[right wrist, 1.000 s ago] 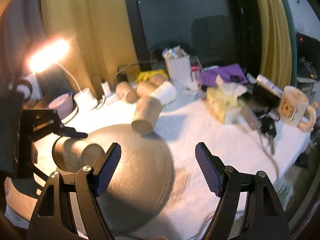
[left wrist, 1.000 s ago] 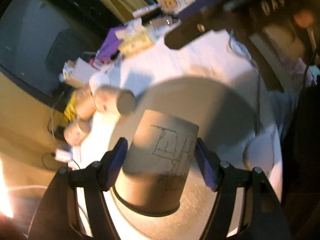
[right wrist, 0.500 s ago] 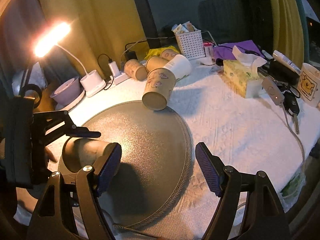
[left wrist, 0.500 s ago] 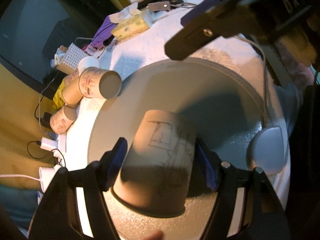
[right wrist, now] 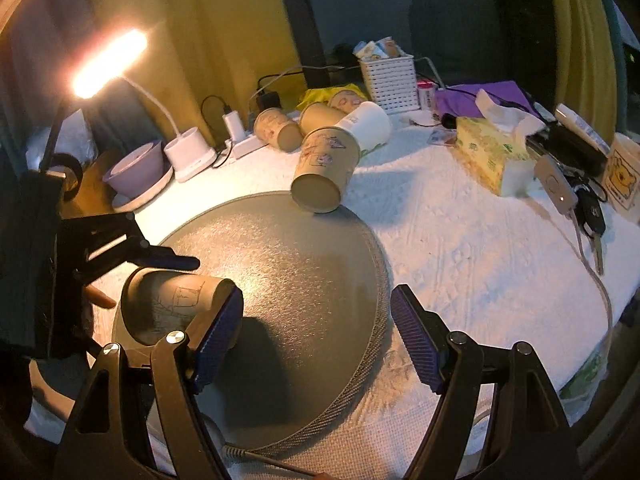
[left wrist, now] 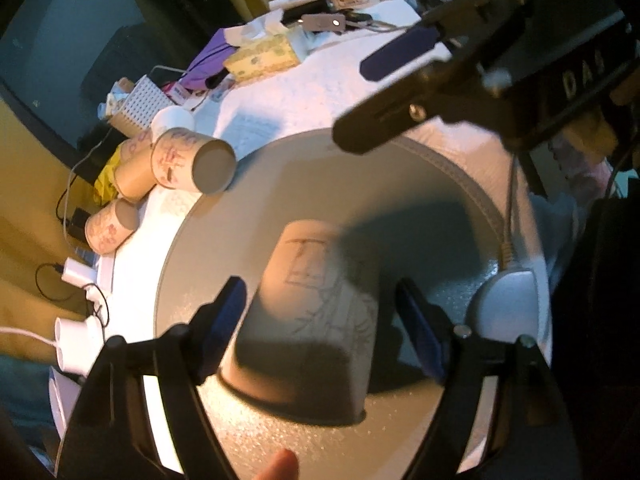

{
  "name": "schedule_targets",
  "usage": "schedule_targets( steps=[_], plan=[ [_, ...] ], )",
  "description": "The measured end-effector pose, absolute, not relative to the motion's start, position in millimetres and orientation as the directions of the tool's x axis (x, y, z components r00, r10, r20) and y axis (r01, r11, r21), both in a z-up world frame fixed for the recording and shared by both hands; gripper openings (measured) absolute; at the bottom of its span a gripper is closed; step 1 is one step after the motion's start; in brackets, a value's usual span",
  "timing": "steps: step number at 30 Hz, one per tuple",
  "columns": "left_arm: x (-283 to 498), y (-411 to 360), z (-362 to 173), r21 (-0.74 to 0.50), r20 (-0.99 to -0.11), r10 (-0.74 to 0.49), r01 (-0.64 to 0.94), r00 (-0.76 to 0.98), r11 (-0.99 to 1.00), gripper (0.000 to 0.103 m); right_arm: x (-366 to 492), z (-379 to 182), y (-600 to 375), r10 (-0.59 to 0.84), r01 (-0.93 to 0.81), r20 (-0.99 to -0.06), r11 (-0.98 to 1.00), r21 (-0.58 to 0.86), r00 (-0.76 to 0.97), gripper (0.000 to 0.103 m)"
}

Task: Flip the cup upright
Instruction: 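Carry the cup over the grey mat with the left gripper, then grasp the cup body with the right gripper while the left gripper releases it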

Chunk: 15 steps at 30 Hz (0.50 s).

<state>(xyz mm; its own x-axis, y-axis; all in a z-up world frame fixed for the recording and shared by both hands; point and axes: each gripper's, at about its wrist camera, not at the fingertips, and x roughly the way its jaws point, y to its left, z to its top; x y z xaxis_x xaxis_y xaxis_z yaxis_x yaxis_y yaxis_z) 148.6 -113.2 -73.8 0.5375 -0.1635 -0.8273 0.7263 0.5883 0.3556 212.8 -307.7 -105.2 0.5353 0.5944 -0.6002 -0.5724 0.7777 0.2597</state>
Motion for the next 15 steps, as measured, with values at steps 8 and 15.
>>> schedule_targets(
  steps=[8, 15],
  plan=[
    [130.4, -75.8, -48.1, 0.292, -0.786, -0.212, 0.651, 0.581, 0.701, 0.078, 204.3, -87.4, -284.4, 0.593, -0.674, -0.626, 0.725, 0.142, 0.506, 0.079],
    [108.0, -20.1, -45.4, 0.159, -0.739, -0.248, 0.519, 0.626, 0.84, 0.078, 186.1, -75.2, -235.7, 0.619, -0.842, -0.7, 0.537, 0.047, 0.356, 0.079]
  ],
)
